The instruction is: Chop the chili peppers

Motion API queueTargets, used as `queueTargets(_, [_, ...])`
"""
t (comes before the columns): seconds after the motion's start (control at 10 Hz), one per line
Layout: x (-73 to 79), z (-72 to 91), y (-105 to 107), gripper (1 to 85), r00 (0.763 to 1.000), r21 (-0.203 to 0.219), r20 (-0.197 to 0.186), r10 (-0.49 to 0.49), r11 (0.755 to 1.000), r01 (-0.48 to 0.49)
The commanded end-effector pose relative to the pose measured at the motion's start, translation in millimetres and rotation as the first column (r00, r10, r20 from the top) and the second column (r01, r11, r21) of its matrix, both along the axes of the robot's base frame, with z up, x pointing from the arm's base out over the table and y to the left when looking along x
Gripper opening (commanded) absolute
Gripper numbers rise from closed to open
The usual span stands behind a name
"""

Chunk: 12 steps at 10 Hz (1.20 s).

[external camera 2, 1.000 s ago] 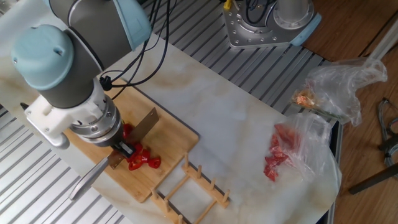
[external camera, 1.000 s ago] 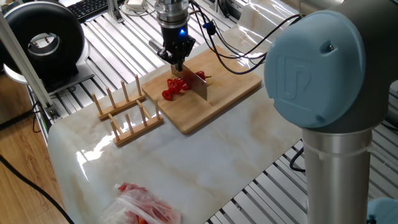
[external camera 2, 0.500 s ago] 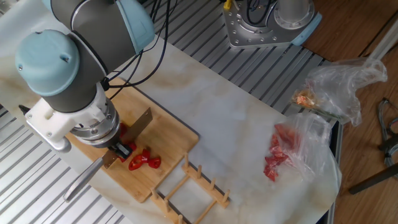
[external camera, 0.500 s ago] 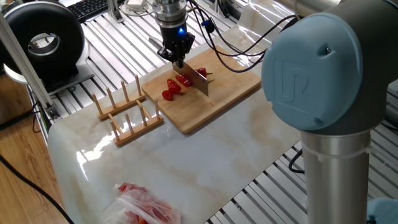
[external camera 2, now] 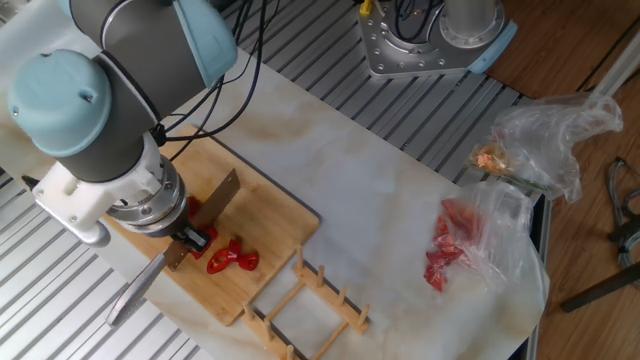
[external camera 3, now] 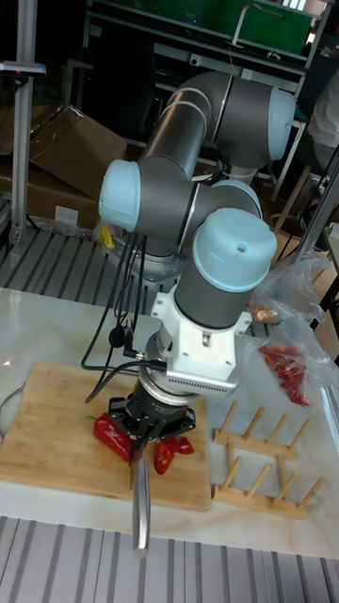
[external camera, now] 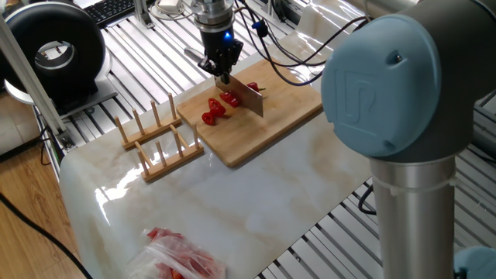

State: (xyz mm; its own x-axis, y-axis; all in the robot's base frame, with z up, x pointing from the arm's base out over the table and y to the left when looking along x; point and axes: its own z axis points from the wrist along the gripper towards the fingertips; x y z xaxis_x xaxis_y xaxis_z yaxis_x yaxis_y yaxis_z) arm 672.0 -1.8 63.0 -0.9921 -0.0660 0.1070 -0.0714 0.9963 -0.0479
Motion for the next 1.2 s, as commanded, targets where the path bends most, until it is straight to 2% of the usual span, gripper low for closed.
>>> queueTargets(0.0, [-3.9, -6.4, 4.4, 1.3, 1.0, 0.032, -0.024, 0.021, 0.999, -0.02])
queueTargets(0.2, [-9.5, 5.3, 3.9, 1.3, 0.999, 0.02, -0.047, 0.019, 1.0, -0.018])
queueTargets(0.4, [-10.7, 12.0, 0.4, 1.3, 0.999, 0.008, -0.046, 0.022, 1.0, -0.021])
queueTargets(0.5, [-10.5, 11.1, -5.8, 1.3, 0.999, -0.006, -0.042, 0.029, 1.0, -0.029])
queueTargets(0.6, [-7.9, 5.7, -6.1, 1.3, 0.999, -0.005, -0.019, 0.026, 1.0, -0.026])
queueTargets(0.7, [-6.4, 1.7, -5.2, 1.3, 1.0, -0.004, -0.011, 0.024, 1.0, -0.024])
queueTargets(0.9, [-5.9, 1.5, -4.7, 1.3, 1.0, -0.024, -0.012, 0.024, 0.999, -0.024])
queueTargets(1.1, [-4.1, 4.3, -2.7, 1.3, 1.0, -0.013, 0.001, 0.023, 1.0, -0.023])
